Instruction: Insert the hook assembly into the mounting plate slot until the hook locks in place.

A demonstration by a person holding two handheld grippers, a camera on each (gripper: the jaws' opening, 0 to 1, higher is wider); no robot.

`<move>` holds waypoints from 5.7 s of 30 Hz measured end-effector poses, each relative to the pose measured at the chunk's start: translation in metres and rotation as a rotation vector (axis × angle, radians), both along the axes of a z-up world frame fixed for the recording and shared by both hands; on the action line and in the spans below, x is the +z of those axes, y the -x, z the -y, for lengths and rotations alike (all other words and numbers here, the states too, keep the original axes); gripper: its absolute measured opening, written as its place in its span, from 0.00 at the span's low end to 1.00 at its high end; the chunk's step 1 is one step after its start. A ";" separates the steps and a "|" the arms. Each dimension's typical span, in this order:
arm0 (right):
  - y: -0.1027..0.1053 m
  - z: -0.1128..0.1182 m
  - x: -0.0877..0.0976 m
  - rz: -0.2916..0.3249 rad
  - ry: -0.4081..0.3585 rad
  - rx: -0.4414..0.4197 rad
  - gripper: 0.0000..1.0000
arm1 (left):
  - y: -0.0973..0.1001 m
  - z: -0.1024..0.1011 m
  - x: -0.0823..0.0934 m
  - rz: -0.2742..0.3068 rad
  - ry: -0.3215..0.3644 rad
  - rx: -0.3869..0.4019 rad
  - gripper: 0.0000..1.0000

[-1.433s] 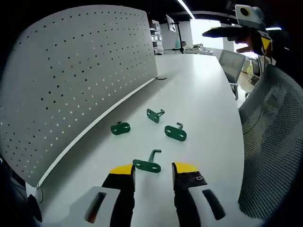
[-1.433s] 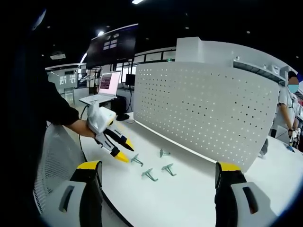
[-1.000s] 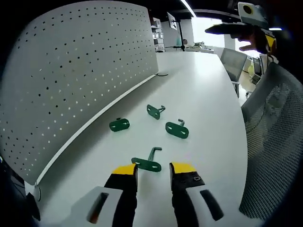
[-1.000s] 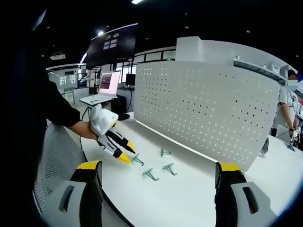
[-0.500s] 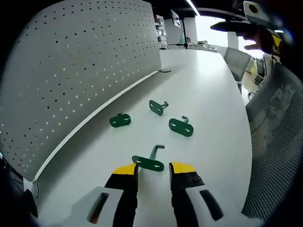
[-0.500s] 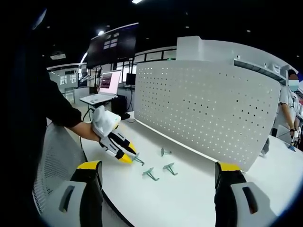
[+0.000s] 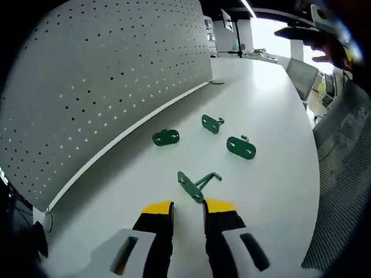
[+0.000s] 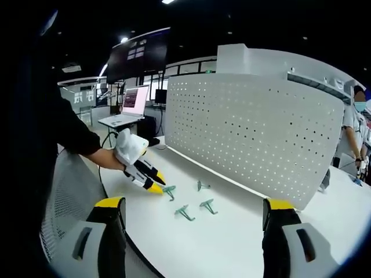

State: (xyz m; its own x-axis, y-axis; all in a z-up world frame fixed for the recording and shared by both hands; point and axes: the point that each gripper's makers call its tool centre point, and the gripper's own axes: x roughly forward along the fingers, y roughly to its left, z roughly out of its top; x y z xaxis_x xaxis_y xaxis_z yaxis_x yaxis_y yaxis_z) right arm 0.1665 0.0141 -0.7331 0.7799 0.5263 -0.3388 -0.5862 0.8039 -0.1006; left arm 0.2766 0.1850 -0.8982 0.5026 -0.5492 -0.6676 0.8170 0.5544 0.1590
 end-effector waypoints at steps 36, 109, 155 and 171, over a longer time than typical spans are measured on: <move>0.000 -0.001 -0.002 -0.008 0.001 -0.005 0.95 | -0.005 0.006 0.008 0.081 -0.007 -0.079 0.02; -0.009 -0.070 0.022 0.111 0.031 0.111 0.32 | 0.039 0.057 0.150 -0.100 0.419 -0.038 0.01; -0.021 -0.072 0.000 0.117 0.136 0.036 0.01 | 0.085 0.092 0.178 -0.329 0.568 -0.094 0.01; -0.025 -0.066 0.003 0.098 0.117 0.007 0.01 | 0.088 0.095 0.185 -0.280 0.600 -0.152 0.05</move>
